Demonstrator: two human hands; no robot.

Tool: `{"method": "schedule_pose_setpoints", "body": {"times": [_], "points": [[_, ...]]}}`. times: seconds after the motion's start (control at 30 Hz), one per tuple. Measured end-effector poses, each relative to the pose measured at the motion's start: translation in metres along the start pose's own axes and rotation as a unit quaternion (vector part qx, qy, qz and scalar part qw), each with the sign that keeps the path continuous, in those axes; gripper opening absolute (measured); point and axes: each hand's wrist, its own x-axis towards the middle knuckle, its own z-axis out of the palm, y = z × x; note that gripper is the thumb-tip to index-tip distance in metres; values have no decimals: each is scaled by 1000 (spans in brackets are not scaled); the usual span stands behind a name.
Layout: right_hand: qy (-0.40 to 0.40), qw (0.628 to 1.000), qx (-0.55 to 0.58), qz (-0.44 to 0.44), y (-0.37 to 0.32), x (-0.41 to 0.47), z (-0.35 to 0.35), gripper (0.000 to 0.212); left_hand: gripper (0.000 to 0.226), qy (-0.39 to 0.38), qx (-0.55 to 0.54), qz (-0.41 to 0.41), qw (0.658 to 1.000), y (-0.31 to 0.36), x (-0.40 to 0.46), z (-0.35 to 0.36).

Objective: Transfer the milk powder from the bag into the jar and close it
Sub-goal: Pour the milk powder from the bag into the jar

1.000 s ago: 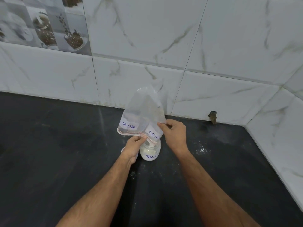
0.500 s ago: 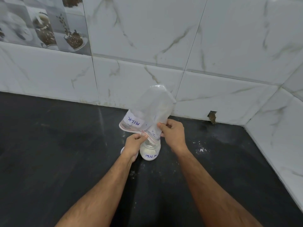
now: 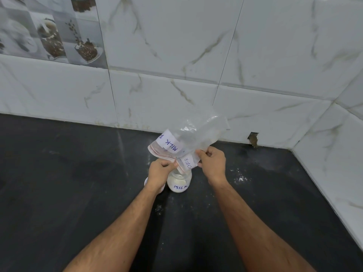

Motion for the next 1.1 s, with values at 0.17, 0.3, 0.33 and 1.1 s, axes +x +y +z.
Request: {"method": "schedule_pose_setpoints", "body": {"times": [0.17, 0.3, 0.33, 1.1], "points": [[8, 999, 30, 32, 9, -7, -3, 20, 13, 10, 91, 28, 995, 1, 0, 3], [28, 995, 85, 42, 12, -3, -9, 19, 6, 7, 104, 40, 994, 7, -1, 6], [31, 995, 86, 41, 12, -2, -10, 20, 6, 2, 97, 36, 995, 7, -1, 6], [1, 986, 164, 35, -2, -4, -20, 16, 36, -89, 66, 11, 994, 21, -1, 0]]}}
